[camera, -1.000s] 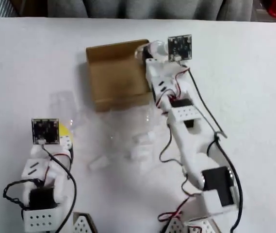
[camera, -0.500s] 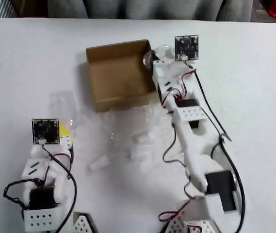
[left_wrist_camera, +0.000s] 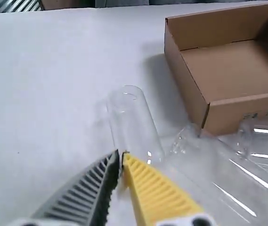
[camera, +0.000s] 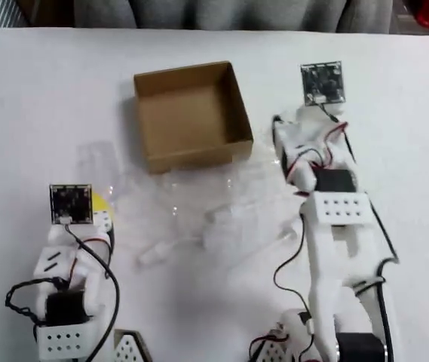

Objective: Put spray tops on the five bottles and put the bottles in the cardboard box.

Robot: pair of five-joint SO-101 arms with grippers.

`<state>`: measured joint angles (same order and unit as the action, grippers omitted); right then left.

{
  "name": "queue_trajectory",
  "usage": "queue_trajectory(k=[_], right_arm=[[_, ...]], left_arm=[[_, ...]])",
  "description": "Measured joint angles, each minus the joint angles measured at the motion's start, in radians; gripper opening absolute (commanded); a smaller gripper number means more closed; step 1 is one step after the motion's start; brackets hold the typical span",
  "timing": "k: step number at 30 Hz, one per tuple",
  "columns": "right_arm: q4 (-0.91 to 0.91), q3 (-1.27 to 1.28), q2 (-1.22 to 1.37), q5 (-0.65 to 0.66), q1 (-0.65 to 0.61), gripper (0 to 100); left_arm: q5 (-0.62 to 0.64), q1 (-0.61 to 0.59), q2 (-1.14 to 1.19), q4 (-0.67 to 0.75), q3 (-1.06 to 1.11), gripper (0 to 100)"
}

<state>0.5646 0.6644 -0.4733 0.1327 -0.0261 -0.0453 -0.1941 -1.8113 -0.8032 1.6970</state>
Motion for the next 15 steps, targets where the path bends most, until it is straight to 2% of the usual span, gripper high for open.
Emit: queue_trajectory(k=[6, 9, 12, 15], right_arm=[[0.204, 0.0, -0.051, 0.104, 0.081, 1.6], [0.315, 0.005, -0.063, 0.121, 0.089, 1.6], [0.344, 0.051, -0.068, 0.121, 0.081, 1.6], [0.341, 0.091, -0.068, 0.123, 0.091, 1.6]], left_arm=[[0.0, -0.003, 0.0, 0.005, 0.0, 2], [0.0, -0.044, 0.0, 0.023, -0.002, 2], [0.0, -0.066, 0.0, 0.008, -0.029, 2], [0.0, -0.051, 0.0, -0.086, -0.143, 2]])
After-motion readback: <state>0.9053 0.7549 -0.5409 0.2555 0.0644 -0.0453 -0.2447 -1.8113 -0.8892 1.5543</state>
